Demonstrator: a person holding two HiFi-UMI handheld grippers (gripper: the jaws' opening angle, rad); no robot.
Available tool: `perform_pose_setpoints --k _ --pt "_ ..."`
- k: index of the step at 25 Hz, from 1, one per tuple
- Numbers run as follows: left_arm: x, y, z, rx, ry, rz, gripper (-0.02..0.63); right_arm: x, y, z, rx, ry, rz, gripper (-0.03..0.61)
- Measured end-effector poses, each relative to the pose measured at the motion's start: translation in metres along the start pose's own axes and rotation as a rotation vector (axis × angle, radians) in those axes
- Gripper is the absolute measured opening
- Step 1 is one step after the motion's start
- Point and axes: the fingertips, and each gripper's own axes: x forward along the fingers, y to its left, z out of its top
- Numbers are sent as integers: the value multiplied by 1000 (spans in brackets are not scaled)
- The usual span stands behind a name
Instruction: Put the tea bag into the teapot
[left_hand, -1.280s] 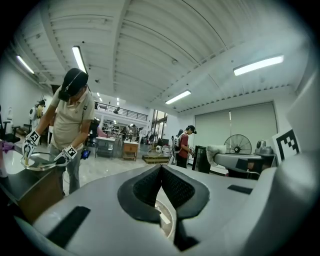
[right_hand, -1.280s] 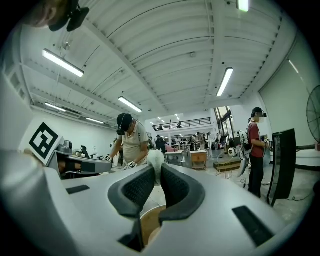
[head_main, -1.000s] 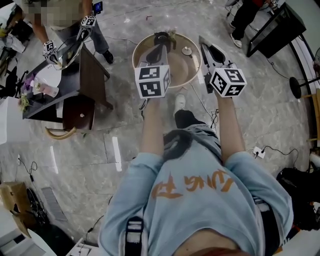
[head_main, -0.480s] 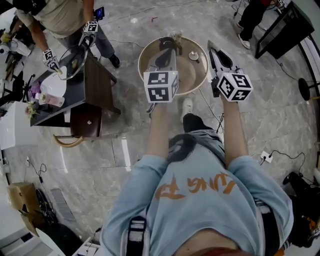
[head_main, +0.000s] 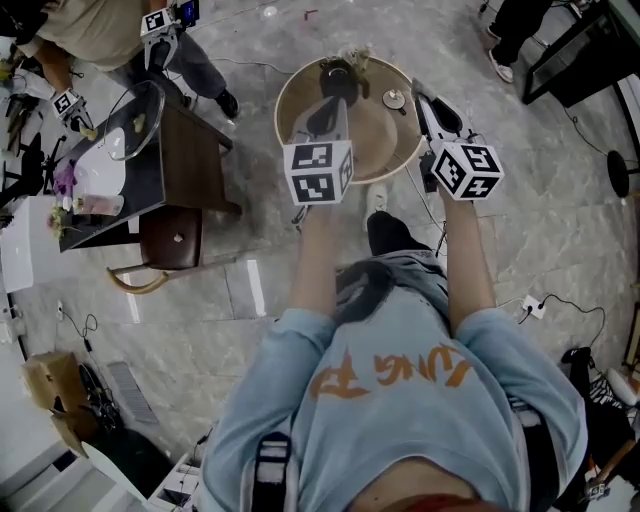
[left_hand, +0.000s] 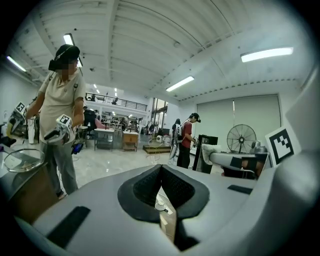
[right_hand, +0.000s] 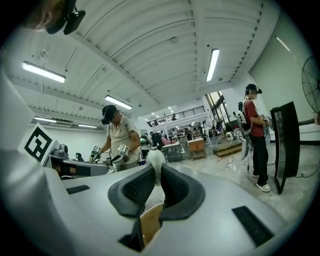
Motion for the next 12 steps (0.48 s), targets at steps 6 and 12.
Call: perform_pose_setpoints --k 6,12 --pt "9 -1 5 -4 41 9 25 12 -7 4 37 28 4 52" --pt "17 20 -22 -15 96 31 25 30 -8 -25 75 62 2 52"
